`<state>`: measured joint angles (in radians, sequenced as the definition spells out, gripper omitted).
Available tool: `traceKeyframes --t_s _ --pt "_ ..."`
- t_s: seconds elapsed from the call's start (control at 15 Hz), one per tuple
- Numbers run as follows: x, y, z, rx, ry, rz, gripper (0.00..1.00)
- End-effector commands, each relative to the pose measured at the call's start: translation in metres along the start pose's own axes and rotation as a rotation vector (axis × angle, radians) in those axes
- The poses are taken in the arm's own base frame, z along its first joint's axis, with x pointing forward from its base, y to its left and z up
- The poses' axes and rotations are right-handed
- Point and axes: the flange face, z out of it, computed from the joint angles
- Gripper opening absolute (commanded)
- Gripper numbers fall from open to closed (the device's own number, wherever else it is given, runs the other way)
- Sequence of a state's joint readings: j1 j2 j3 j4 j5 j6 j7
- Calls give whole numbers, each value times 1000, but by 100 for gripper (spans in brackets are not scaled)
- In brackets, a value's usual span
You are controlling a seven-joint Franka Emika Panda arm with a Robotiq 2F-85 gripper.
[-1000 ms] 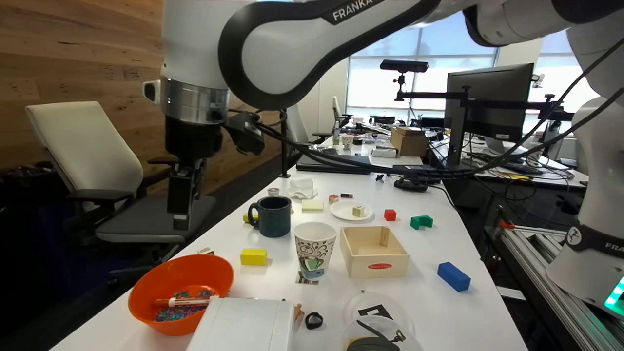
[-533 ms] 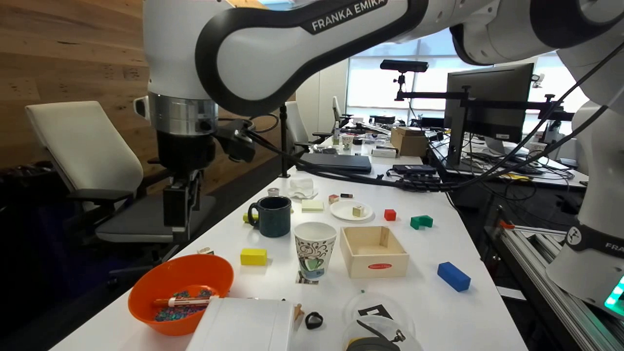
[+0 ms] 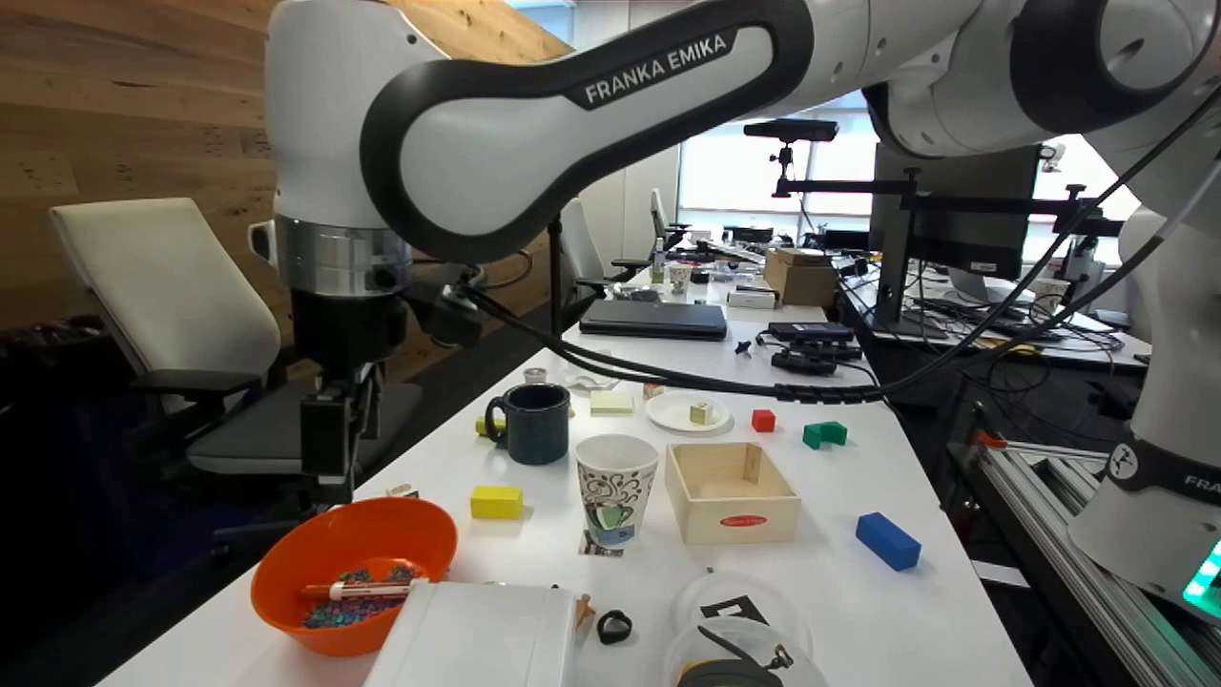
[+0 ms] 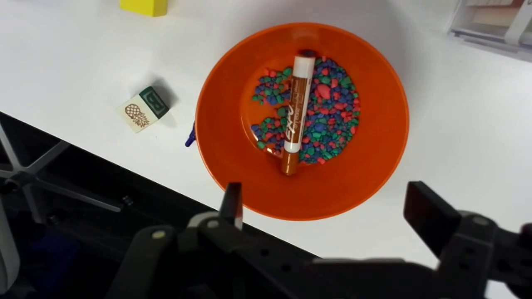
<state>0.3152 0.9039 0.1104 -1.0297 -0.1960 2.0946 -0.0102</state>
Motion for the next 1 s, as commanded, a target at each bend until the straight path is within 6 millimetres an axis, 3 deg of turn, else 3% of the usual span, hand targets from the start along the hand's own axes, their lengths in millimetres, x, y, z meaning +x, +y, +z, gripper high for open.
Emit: traceKeyframes --t_s 0.0,0.27,0.47,0.73,0.93 --pt "-5 10 20 -15 -31 8 100" --pt "-9 13 48 -13 -59 23 100" --pt "-11 0 65 27 -79 12 100" --pt "-10 -14 81 51 -89 5 100" --pt "-7 -12 90 59 -81 20 100"
